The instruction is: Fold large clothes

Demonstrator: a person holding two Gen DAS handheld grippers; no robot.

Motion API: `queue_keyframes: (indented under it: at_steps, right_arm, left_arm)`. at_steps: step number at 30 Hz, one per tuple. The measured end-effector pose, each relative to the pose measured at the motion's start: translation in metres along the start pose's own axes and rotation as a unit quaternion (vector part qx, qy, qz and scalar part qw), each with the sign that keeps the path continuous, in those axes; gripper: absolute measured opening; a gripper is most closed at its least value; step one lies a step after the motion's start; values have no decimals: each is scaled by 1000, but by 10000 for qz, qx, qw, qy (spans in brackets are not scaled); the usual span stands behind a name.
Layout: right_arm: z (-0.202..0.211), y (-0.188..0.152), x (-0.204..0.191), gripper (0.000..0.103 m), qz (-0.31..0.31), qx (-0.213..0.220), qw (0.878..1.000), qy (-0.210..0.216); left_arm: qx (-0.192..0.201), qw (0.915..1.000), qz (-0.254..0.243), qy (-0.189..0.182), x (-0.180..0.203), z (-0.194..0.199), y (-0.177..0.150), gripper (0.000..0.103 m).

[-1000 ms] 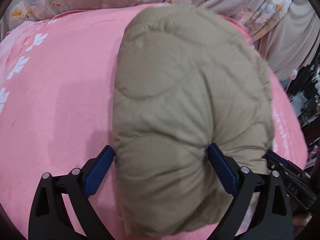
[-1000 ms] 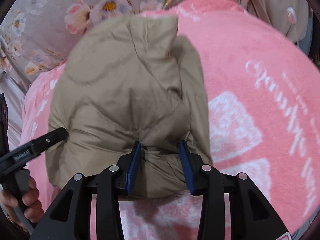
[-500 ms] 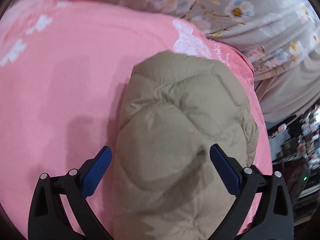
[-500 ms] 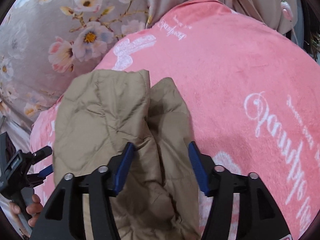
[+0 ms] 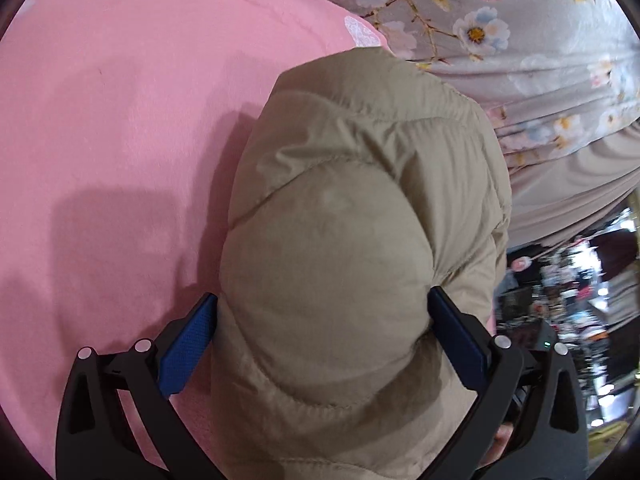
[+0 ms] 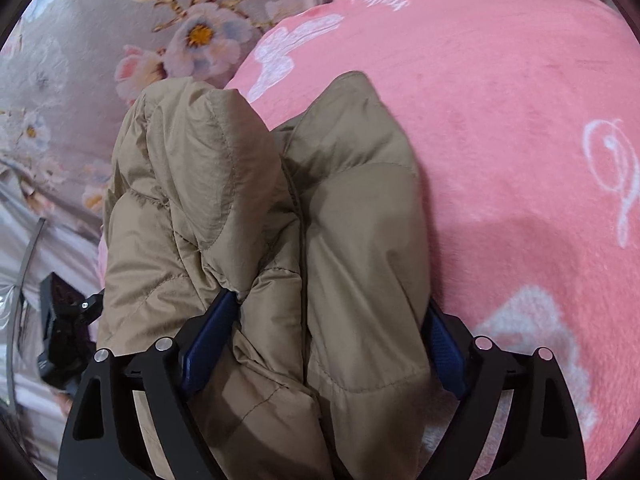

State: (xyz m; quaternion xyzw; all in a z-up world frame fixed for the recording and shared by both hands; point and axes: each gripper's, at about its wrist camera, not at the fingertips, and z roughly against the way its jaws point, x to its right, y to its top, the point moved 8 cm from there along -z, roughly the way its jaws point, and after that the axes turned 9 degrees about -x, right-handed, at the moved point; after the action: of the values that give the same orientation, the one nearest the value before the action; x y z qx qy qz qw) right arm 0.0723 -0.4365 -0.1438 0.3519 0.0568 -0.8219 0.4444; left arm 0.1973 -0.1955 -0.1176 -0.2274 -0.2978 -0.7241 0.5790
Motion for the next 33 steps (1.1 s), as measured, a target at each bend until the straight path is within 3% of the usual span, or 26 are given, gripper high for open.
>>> queue_keyframes:
  at_steps: [5,8,10,11,13,16,20,25,29,33]
  right_arm:
    - [-8,8,-7,88,115,-272,9986,435]
    - [-13,12,-12,86,176,-381,9968,673]
    - [-22,15,-20,63,97,-528,9931,1043]
    - [-27,15,-23,61,-26,-582,9908,1224]
    - [-27,15,-32,45,22,-499,9911,1235]
    - [-18,13,-56,31,227,-263,9923,1187]
    - [11,5,-97,28,633,273,9922,1043]
    - [46,6,-160,28,1072,916,9872,741]
    - [64,5,-215,28,1468,1451,9780,297]
    - [65,4,-262,28,1740,1794,9683,-14]
  left_arm:
    - [-314,9967,-22,-753,-5,-17,2,98]
    - [-380,9957,-162,-824,0,-24,4,98]
    - [-393,9966,-258,-683,6,-26,5,98]
    - [-386,9970,-308,-591,10,-27,4,98]
    - [-283,9977,-516,-325,20,-24,5,97]
    - [-46,9963,-856,55,33,-11,8,85]
    - [334,9889,-1348,534,55,26,14,75]
    - [942,9755,-1774,901,83,88,17,74]
    - [1636,9528,-2096,1464,98,141,18,74]
    - [2079,9381,-2102,1803,99,180,26,74]
